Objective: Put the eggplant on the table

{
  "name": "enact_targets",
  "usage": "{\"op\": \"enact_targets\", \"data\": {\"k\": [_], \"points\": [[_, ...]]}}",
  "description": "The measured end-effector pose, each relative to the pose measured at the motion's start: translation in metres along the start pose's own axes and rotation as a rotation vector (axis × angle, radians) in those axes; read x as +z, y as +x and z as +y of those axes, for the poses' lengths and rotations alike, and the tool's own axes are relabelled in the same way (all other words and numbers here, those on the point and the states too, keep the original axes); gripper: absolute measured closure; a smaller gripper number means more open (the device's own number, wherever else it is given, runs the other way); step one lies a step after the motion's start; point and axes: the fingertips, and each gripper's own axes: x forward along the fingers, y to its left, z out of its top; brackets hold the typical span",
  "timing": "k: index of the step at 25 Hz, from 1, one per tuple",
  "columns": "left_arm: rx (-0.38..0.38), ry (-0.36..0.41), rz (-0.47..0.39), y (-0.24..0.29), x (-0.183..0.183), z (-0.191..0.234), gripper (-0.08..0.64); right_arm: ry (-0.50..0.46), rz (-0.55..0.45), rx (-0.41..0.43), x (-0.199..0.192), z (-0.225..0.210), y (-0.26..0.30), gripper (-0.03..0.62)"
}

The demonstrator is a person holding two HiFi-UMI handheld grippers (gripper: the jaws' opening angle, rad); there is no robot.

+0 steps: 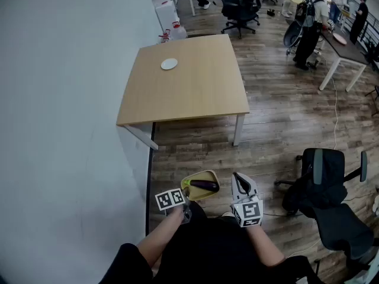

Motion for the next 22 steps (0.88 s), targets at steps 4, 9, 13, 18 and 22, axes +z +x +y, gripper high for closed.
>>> {"op": "enact_targets", "data": {"k": [4,9,13,18,22], "points": [[0.002,-0.032,-0.008,0.010,0.006,-0.002,0.534,0.016,0.010,-0.011,-0.003,-0.013,0.007,0.532],[0.007,-0.058,0.017,0.026,0.012,0.005,0.534,0.035,0.047,-0.040,-0.010,-0.027,0.023,0.532],[0.001,-0.069,0.046,0.050,0.032,0.012,0.534,0.041,0.074,-0.059,-0.013,-0.037,0.046,0.532],[-0.004,-0.038,0.096,0.088,0.082,0.023,0.534,0.046,0.110,-0.115,-0.007,-0.060,0.091,0.532],[-0.006,-0.038,0.098,0.123,0.145,0.037,0.534,0.091,0.088,-0.105,0.003,-0.075,0.153,0.532]]}}
